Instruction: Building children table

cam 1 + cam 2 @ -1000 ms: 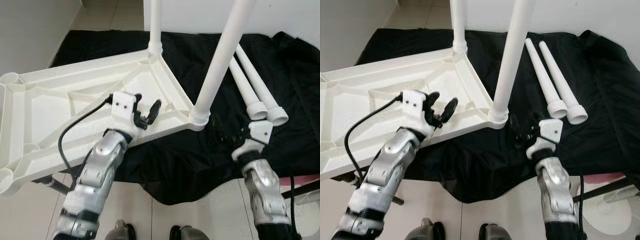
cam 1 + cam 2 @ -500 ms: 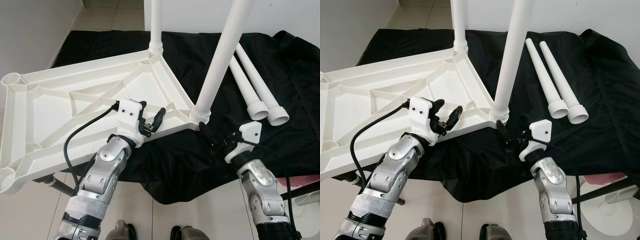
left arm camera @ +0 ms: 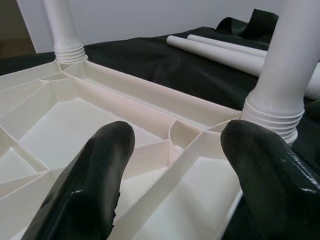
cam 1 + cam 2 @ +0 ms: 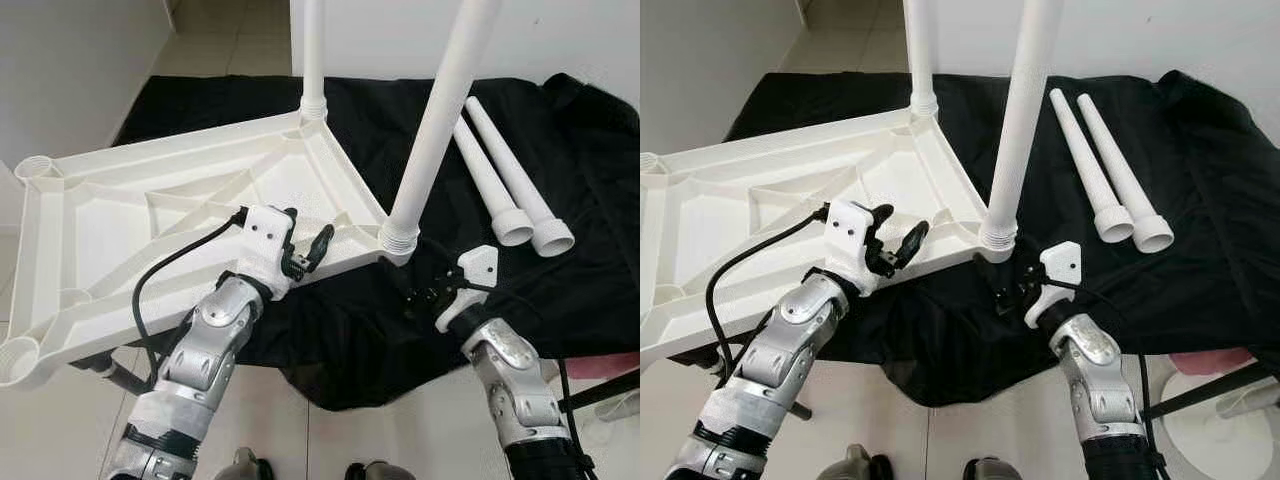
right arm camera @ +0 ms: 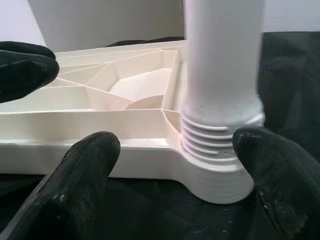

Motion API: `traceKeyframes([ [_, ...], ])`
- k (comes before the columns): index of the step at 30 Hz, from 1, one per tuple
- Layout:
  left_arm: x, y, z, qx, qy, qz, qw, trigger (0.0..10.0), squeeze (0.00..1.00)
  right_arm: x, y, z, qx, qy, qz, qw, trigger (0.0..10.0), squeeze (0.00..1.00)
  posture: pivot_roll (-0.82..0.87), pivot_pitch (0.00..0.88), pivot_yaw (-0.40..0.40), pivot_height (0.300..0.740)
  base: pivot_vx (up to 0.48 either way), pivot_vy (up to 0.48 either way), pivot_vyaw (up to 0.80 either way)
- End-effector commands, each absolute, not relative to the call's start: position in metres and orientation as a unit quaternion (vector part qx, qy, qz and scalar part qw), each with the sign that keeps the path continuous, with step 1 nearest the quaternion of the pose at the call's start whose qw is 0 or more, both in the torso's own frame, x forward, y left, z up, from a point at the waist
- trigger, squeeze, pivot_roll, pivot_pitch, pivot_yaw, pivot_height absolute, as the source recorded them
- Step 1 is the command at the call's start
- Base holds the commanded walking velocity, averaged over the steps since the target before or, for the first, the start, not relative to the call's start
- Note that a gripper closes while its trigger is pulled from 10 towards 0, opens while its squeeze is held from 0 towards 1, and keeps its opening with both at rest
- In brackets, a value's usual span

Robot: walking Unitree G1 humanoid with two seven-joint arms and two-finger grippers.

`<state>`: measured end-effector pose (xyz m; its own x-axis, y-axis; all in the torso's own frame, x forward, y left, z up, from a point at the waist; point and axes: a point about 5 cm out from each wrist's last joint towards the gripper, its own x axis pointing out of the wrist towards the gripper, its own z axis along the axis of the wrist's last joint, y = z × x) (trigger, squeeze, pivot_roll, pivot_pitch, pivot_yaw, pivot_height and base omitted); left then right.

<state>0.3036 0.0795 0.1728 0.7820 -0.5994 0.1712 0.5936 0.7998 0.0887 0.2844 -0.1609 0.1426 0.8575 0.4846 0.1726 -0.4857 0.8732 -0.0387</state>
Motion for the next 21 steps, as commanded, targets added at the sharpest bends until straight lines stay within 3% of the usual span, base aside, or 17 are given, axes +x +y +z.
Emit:
traceKeyframes([
  [1, 0.29, 0.067, 0.163, 0.029, -0.076, -0.43, 0.899, 10.0, 0.0, 0.288, -0.158, 0.142, 0.003, -0.086, 0.251, 0.964, 10.0, 0.0, -0.02, 0.067, 0.017, 0.74, 0.0, 0.0, 0.0],
  [17, 0.274, 0.058, 0.156, 0.039, -0.084, -0.477, 0.874, 10.0, 0.0, 0.29, -0.169, 0.146, -0.003, -0.101, 0.218, 0.971, 10.0, 0.0, -0.03, 0.03, -0.001, 0.74, 0.0, 0.0, 0.0],
  [21, 0.271, 0.054, 0.157, 0.052, -0.09, -0.506, 0.856, 10.0, 0.0, 0.295, -0.172, 0.148, -0.003, -0.103, 0.225, 0.969, 10.0, 0.0, -0.03, 0.021, -0.001, 0.74, 0.0, 0.0, 0.0],
])
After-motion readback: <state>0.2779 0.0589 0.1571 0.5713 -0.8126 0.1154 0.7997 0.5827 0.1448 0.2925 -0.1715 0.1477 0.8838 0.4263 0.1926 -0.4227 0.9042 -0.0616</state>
